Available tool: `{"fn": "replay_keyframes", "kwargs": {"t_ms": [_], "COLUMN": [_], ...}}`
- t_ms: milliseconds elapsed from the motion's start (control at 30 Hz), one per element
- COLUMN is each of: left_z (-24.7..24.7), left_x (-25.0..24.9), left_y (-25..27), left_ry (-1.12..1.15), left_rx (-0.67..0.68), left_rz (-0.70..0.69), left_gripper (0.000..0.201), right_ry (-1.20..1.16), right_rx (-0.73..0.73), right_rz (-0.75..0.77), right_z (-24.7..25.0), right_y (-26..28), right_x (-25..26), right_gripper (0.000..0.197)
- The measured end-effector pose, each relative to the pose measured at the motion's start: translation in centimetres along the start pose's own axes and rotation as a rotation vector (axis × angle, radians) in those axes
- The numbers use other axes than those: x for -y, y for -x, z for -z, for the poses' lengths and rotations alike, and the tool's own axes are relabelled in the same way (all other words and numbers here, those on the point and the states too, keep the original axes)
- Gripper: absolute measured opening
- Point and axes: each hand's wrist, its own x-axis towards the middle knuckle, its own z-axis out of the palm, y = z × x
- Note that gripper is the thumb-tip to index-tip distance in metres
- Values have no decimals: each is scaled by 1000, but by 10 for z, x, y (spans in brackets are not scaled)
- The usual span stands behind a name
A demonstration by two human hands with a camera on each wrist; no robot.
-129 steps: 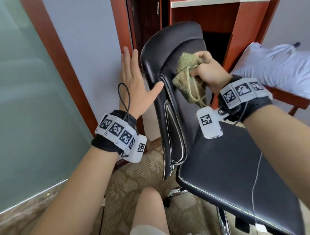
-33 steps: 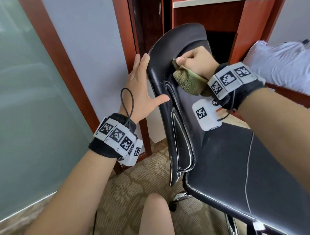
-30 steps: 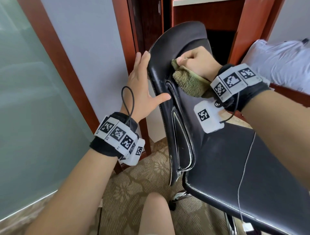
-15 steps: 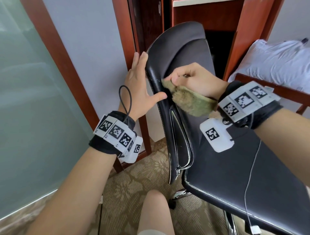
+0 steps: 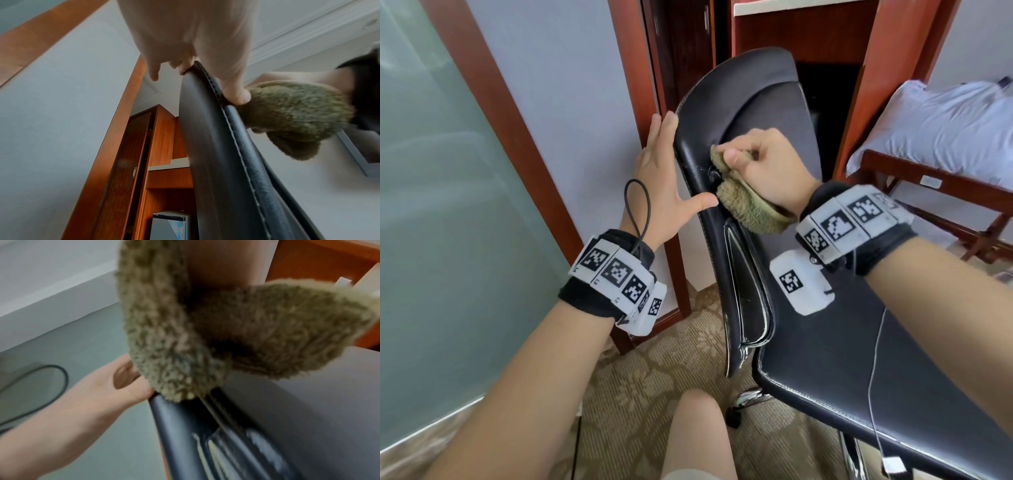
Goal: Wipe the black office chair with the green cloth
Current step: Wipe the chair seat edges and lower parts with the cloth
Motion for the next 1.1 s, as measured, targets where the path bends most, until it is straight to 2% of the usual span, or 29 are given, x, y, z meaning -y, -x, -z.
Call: {"fn": "replay_keyframes", "kwargs": {"t_ms": [100, 200, 300, 400, 500, 533, 600, 667, 733, 800, 867, 967, 1033, 1100], "left_z": [-1, 1, 9, 19, 24, 24, 25, 27, 32, 37, 39, 35, 35, 38], "left_x": [-4, -8, -6, -2, -1, -2, -4, -8, -13, -22, -32, -41, -40, -39], "left_y": [0, 0, 2, 1, -1, -1, 1, 7, 15, 20, 21, 23, 24, 25], "left_ry": [-5, -15, -60, -158, -183, -166, -111, -55, 12, 101, 204, 382, 484, 547], "left_rx": [6, 8, 61, 133, 148, 147, 144, 103, 6, -69, -3, 188, 195, 154], "left_rz": [-12, -48, -63, -60, -97, -115, -120, -72, -16, 31, 95, 228, 298, 308], "left_gripper": [113, 113, 114, 115, 103, 96, 83, 72, 58, 32, 5, 15, 26, 26], "right_ry": [-4, -28, -3, 24, 87, 75, 4, -82, -205, -279, -180, -100, -151, -274], "right_rx": [31, -86, -93, 13, 130, 99, -59, -177, -173, -139, -126, -114, -86, -28], "right_rz": [67, 224, 340, 322, 277, 259, 222, 182, 111, 86, 148, 213, 185, 153], "right_z": [10, 10, -5, -10, -2, 1, 7, 11, 12, 9, 1, -11, -13, -10], "right_y": [13, 12, 14, 29, 44, 44, 42, 37, 29, 18, 10, 1, 0, 4], "right_x": [-1, 3, 3, -14, -27, -27, -23, -12, 4, 19, 34, 45, 47, 46], "right_gripper": [23, 25, 27, 27, 26, 26, 26, 25, 29, 39, 48, 54, 55, 53]}}
